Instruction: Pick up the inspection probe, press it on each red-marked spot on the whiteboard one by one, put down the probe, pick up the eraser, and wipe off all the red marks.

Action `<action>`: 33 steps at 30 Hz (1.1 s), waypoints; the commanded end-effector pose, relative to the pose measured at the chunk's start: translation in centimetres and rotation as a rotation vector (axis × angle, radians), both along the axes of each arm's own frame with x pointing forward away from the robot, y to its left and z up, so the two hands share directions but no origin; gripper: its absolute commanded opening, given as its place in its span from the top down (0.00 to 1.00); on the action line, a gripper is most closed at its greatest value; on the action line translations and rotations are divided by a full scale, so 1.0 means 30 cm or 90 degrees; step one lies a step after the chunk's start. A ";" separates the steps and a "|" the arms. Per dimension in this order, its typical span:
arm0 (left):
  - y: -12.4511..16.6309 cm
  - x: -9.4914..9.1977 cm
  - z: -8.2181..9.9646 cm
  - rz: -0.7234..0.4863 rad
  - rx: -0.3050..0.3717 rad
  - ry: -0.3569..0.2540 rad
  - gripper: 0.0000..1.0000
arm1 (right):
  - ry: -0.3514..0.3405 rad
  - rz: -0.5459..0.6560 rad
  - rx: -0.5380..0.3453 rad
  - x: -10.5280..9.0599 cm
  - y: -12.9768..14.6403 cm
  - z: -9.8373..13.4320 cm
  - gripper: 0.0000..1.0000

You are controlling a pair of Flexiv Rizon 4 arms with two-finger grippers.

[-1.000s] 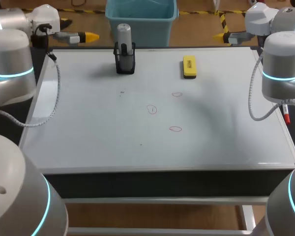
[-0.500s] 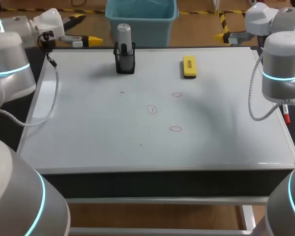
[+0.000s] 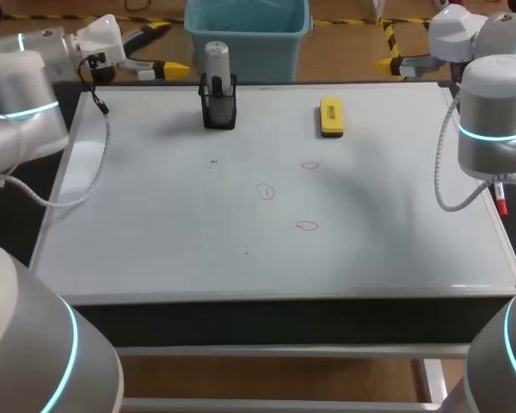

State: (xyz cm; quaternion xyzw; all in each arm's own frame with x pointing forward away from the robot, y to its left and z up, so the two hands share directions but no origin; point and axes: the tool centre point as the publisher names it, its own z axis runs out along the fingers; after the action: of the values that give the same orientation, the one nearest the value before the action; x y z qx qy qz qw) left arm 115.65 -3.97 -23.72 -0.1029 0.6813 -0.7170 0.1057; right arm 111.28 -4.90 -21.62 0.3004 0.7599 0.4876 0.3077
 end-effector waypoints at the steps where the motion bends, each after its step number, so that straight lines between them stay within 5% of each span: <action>1: -0.019 0.047 -0.039 -0.107 -0.020 -0.008 0.00 | 0.001 0.001 0.000 0.002 -0.001 0.000 0.00; 33: -0.253 0.051 -0.097 -0.165 0.013 0.006 0.00 | 0.001 0.001 0.000 0.002 -0.001 0.000 0.00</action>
State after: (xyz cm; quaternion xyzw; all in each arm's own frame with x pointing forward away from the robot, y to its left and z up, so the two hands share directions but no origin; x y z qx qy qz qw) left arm 116.82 -11.24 -26.14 -0.0213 0.6999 -0.7138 0.0156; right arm 111.28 -4.90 -21.62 0.3004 0.7599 0.4876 0.3077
